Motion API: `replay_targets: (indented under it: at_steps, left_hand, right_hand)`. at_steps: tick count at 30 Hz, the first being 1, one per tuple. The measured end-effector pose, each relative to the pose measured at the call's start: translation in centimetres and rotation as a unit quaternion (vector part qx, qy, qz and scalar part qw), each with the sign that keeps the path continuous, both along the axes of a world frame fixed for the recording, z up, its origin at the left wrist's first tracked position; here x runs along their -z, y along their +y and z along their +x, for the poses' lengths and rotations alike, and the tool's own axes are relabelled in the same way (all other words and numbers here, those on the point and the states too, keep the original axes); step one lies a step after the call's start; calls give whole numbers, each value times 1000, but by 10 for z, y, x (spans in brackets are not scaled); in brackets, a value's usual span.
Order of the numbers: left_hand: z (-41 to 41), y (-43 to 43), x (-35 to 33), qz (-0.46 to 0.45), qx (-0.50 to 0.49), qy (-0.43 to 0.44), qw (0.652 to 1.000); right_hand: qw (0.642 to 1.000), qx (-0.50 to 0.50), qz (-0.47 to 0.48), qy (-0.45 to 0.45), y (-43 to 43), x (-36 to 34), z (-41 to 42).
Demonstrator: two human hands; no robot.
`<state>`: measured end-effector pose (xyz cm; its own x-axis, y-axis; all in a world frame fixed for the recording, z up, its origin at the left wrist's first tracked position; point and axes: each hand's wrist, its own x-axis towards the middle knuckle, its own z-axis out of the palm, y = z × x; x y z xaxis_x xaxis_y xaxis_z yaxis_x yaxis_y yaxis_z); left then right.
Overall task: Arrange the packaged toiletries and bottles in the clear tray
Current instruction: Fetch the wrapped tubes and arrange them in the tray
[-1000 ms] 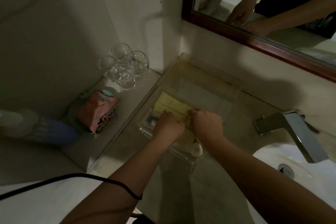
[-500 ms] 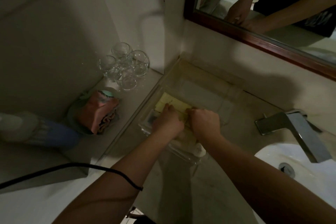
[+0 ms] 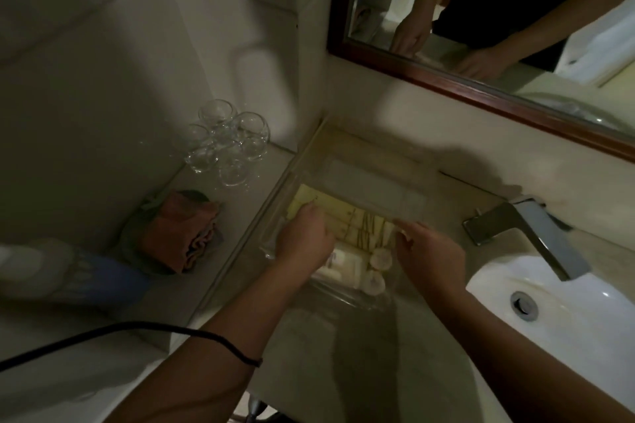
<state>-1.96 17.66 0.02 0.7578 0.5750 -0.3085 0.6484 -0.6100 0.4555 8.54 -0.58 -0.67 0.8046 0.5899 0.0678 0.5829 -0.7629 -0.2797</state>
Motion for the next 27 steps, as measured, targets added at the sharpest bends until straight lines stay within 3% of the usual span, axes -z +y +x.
replay_targets:
  at_steps: [4, 13, 20, 27]
  left_hand:
    - [0, -13, -8, 62, 51, -37, 996]
    - [14, -104, -21, 71, 184, -38, 980]
    - [23, -274, -25, 31, 304, -50, 951]
    - [17, -463, -14, 9, 376, -50, 925]
  right_hand:
    - [997, 75, 22, 22, -58, 2, -7]
    - [976, 204, 65, 38, -192, 1, -49]
    - [961, 268, 67, 19, -352, 10, -70]
    - [947, 310, 34, 73, -518, -5, -85]
